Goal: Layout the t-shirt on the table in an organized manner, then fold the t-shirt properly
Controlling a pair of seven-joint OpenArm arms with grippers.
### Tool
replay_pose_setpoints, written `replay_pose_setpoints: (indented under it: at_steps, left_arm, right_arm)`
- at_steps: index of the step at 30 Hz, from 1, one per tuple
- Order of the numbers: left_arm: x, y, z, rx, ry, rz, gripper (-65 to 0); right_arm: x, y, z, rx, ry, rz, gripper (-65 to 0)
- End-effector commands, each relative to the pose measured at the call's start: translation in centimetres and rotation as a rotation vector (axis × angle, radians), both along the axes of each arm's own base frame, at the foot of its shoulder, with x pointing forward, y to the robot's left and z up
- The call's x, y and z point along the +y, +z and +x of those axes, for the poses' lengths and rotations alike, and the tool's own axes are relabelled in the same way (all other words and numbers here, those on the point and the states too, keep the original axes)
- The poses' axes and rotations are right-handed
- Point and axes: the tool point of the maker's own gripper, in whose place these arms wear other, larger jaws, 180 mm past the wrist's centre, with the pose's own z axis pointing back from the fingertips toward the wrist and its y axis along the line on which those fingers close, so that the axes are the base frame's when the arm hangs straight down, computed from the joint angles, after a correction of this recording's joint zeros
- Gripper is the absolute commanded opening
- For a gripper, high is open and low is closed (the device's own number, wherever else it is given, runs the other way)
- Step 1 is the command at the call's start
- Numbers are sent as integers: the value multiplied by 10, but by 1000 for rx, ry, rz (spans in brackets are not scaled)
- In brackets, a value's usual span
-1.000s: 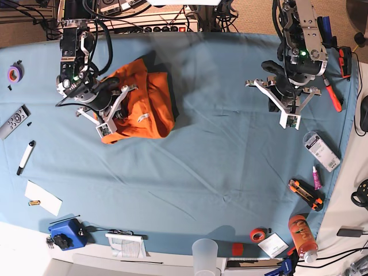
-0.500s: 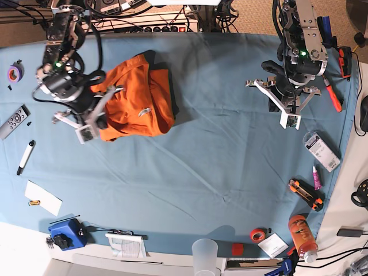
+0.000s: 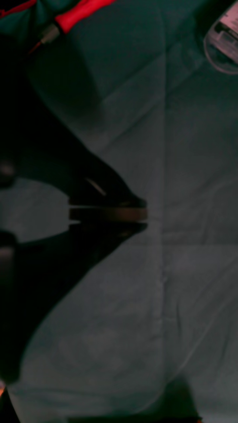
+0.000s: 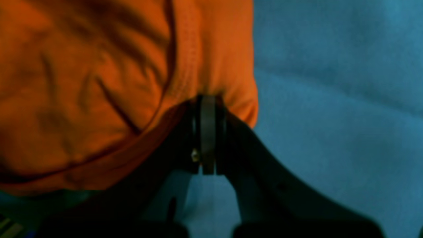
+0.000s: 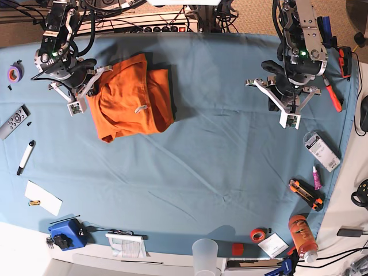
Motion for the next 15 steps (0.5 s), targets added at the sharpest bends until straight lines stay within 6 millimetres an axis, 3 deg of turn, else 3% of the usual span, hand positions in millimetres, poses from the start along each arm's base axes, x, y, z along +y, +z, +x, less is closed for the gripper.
replay_pose_setpoints:
  at_steps: [1,4,11,15]
  left_arm:
    - [2,8,4,-28,0,10,-650]
    - [9,4,1,-5,10,56,-650]
    - [40,8,-4,23,25,221,-650]
    - [50,8,-16,46,13,263,-650]
  right_arm:
    - [-2,13,9,-39,13,-16,-650]
    - [-1,30,13,-73,34,-49,-650]
    - [14,94,28,-262,85,-113,-650]
    - [17,107,22,-262,84,-146,-650]
